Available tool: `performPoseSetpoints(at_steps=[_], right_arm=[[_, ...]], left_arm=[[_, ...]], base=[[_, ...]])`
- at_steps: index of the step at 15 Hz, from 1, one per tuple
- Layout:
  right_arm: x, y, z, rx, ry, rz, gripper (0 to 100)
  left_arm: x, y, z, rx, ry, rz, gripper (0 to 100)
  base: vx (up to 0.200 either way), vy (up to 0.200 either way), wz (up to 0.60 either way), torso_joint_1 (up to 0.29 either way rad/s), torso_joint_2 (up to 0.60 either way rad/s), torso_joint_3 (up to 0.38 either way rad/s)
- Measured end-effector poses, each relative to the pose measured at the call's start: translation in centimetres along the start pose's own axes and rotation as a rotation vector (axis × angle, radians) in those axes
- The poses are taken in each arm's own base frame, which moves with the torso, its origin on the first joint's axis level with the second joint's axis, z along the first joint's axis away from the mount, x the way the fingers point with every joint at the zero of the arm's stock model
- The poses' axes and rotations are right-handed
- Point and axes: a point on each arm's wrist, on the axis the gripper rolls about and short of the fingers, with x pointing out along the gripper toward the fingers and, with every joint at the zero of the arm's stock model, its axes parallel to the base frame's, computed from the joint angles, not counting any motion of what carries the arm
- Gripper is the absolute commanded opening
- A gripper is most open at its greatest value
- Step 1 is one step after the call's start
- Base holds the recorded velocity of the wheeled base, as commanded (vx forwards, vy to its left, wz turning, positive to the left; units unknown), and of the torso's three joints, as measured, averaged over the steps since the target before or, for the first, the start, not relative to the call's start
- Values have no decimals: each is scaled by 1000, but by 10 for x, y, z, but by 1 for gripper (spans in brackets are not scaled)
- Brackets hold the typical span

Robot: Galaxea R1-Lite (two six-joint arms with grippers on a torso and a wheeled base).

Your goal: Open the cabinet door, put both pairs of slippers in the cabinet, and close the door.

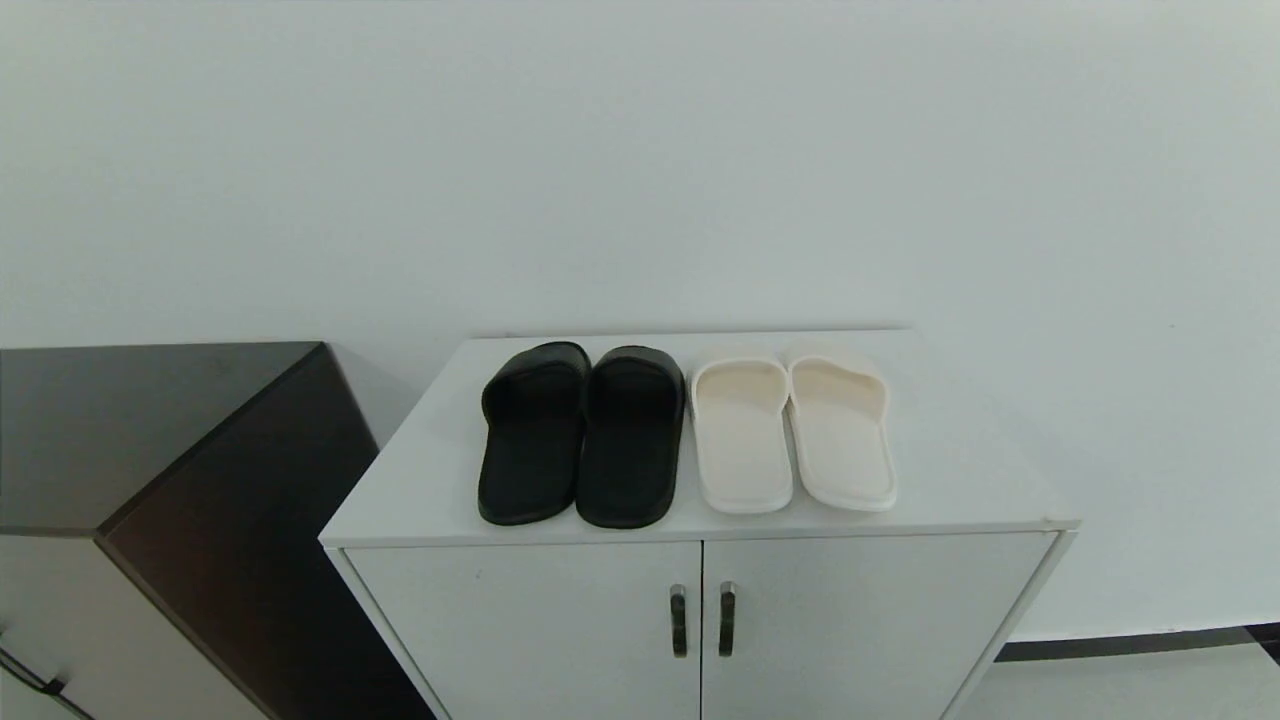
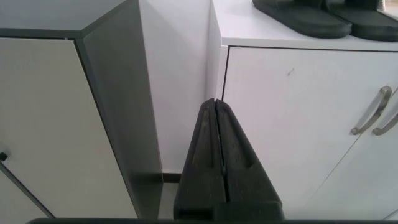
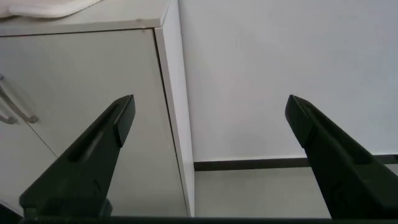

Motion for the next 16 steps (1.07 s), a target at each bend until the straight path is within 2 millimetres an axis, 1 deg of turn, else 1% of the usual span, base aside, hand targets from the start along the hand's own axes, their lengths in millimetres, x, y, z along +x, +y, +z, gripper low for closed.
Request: performPoseSetpoints(at_steps=[3,4,6,8,9,10,12,14,16], right_arm=[[0,0,0,-7,-2,-17,100],[-1,-1,4,-10,-20,-27,100],[-7,-1,27,17,-65,-11,100],[-17,1,68,2,-96,103,100],[-16,2,80,-6,-73,165,100],[-10,3,90,-9,-32,211,100],[12,5,112,-8,43,274,100],[44,7,138,15,87,320,100],[76,16,158,40,136,352,100]], left_arm=[[0,0,0,-2,0,-3,0],[0,0,0,-1,0,-3,0],[0,0,0,1,0,-6,0],[0,0,0,0,0,-7,0],[0,0,0,1,0,-7,0],[0,0,0,1,0,-6,0],[0,0,0,5,0,-7,0],[0,0,0,5,0,-5,0],[0,0,0,6,0,-5,0]], base=[[0,0,0,0,0,0],[0,0,0,0,0,0],[0,0,0,0,0,0],[0,0,0,0,0,0],[0,0,0,0,0,0],[0,0,0,0,0,0],[0,0,0,0,0,0],[0,0,0,0,0,0],[0,0,0,0,0,0]])
